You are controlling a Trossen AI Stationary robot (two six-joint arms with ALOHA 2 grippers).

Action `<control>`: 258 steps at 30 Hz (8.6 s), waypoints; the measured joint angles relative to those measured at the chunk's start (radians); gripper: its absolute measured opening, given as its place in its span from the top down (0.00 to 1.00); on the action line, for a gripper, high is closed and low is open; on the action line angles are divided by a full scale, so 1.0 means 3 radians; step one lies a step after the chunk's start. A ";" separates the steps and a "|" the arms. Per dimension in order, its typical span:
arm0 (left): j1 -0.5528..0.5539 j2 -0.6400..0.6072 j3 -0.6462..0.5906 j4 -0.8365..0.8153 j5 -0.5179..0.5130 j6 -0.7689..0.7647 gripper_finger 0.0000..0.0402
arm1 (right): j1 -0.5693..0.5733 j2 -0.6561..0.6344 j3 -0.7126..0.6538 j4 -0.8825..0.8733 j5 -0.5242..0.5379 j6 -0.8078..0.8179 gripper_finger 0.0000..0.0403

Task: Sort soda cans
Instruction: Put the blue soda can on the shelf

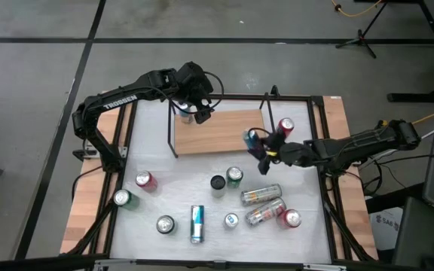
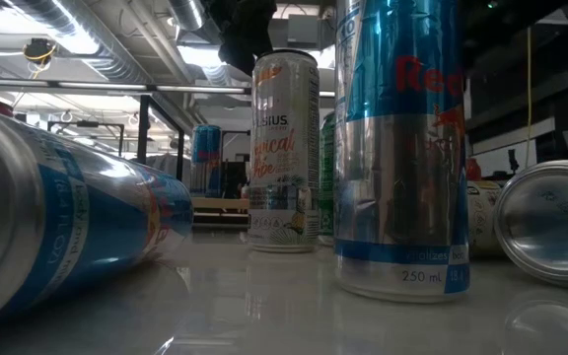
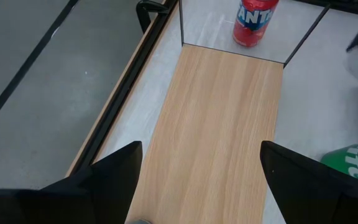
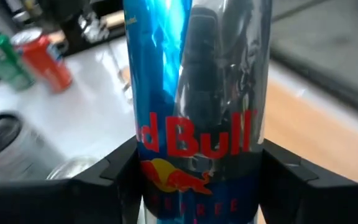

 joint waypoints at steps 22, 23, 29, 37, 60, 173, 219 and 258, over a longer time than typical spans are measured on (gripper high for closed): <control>-0.0094 0.0000 0.0000 0.0471 0.0587 0.0007 0.21 | -0.0564 0.0673 0.0000 0.1390 0.0431 -0.1146 0.44; -0.0116 0.0000 0.0000 0.0505 0.0587 0.0007 0.21 | -0.0587 0.0706 0.0000 0.1455 0.0429 -0.1183 0.44; -0.0250 0.0000 0.0000 0.0761 0.0567 0.0006 0.21 | -0.0665 0.0880 0.0000 0.1698 0.0430 -0.1203 0.44; -0.0442 0.0012 0.0000 0.0907 0.0114 -0.0015 0.21 | -0.0655 0.0986 0.0000 0.1953 0.0400 -0.1206 0.44; -0.0696 0.0354 -0.0003 0.1381 -0.0305 -0.0278 0.21 | -0.0655 0.0989 -0.0004 0.2139 0.0289 -0.1199 0.44; -0.0548 0.0398 -0.0005 0.1209 -0.0505 -0.0358 0.45 | -0.0651 0.0983 0.0003 0.2228 0.0124 -0.1362 0.06; 0.0559 0.0392 -0.0806 0.0883 0.0195 0.0612 0.45 | -0.0655 0.0984 0.0000 0.2056 0.0140 -0.1362 0.01; 0.0546 0.0388 -0.0805 0.0740 0.0011 0.0602 0.36 | -0.0655 0.0986 -0.0002 0.2049 0.0140 -0.1363 0.01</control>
